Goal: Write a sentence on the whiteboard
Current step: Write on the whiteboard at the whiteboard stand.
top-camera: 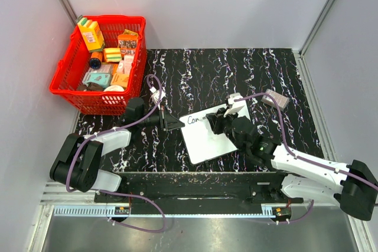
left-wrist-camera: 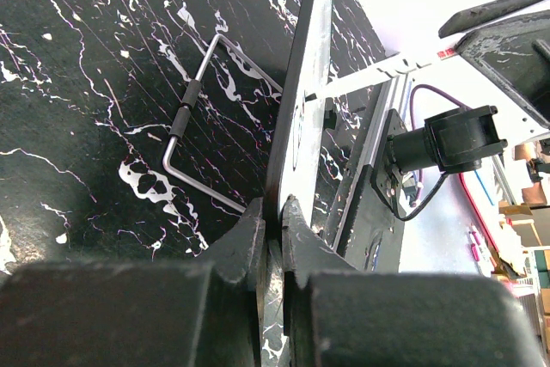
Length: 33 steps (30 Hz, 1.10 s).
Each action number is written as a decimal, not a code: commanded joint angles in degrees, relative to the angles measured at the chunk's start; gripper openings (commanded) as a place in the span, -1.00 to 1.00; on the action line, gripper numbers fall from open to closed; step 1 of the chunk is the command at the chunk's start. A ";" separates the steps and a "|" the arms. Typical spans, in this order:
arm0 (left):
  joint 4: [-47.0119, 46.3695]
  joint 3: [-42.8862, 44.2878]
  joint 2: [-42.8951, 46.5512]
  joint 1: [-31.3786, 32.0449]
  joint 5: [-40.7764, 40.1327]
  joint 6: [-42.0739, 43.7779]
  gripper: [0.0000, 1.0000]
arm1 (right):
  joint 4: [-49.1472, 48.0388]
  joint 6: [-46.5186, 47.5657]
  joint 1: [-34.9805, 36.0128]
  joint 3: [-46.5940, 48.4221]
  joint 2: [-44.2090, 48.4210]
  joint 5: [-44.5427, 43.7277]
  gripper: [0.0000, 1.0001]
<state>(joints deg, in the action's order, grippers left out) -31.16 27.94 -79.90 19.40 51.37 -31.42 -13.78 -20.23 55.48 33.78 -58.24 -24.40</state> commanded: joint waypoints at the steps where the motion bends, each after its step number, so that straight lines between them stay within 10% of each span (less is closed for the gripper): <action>1: 1.36 0.01 -1.14 0.11 -4.26 8.66 -1.00 | 2.18 -0.43 0.06 -0.03 0.67 -0.29 -1.00; 33: 1.54 0.18 -1.23 0.20 -4.27 8.83 -1.00 | -1.86 4.14 -1.87 5.16 -0.38 -0.21 -1.00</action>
<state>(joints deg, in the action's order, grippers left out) -31.16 28.03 -79.90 19.42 51.46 -31.35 -12.25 -17.10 54.35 36.21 -57.93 -24.47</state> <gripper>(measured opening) 0.080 0.194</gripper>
